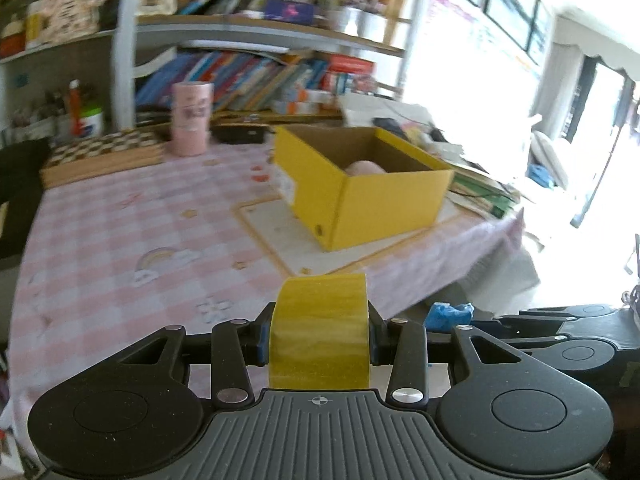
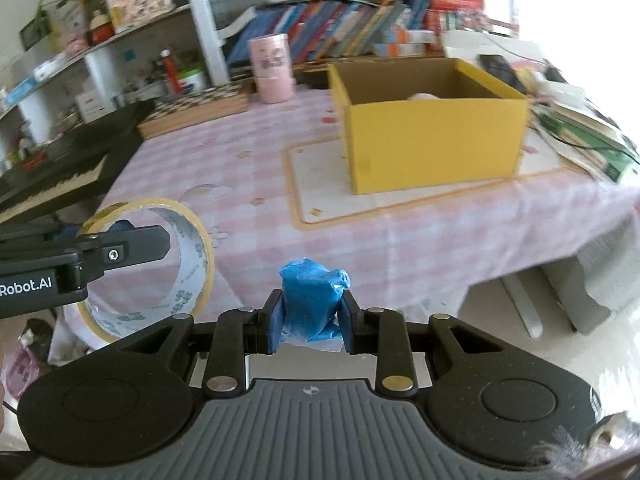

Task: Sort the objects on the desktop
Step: 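Carry the blue object in the right tool and tape roll in the left tool to the yellow box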

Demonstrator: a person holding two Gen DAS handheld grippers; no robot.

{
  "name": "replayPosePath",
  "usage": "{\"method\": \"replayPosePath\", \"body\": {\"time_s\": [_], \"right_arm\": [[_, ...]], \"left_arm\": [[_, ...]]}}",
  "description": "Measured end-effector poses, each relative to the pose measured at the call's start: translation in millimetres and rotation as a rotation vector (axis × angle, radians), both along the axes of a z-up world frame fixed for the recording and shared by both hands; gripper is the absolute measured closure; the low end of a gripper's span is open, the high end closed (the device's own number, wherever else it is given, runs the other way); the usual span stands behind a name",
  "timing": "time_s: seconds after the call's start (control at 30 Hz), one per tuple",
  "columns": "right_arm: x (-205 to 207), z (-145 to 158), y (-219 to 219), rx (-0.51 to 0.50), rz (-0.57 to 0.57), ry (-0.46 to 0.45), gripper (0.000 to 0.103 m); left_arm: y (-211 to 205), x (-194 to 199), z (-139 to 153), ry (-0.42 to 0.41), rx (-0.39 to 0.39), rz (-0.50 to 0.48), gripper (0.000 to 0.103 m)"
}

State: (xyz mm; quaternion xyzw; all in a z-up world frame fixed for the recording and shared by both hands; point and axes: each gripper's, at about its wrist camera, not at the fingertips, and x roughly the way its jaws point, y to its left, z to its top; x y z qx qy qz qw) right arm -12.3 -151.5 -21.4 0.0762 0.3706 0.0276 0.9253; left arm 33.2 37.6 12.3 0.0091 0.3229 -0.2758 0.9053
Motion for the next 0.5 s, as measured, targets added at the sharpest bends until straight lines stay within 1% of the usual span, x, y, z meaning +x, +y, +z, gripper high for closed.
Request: {"method": "replayPosePath", "body": {"time_s": [0.2,0.37,0.5], "right_arm": [[-8.5,0.9,-21.0,0.000,-0.071,-0.002,0.077],[-9.4,3.6,-38.4,-0.010,-0.099,-0.005,0.077],[-5.3,5.9,-54.3,-0.005,-0.115,-0.005,0.077]], "left_arm": [[-22.0,1.1,0.9,-0.005,0.005,-0.072,0.063],[-42.7,5.0,3.0,-0.006,0.001,-0.113,0.063],[-57.8,8.8,5.5,-0.018,0.002,-0.128,0.063]]}}
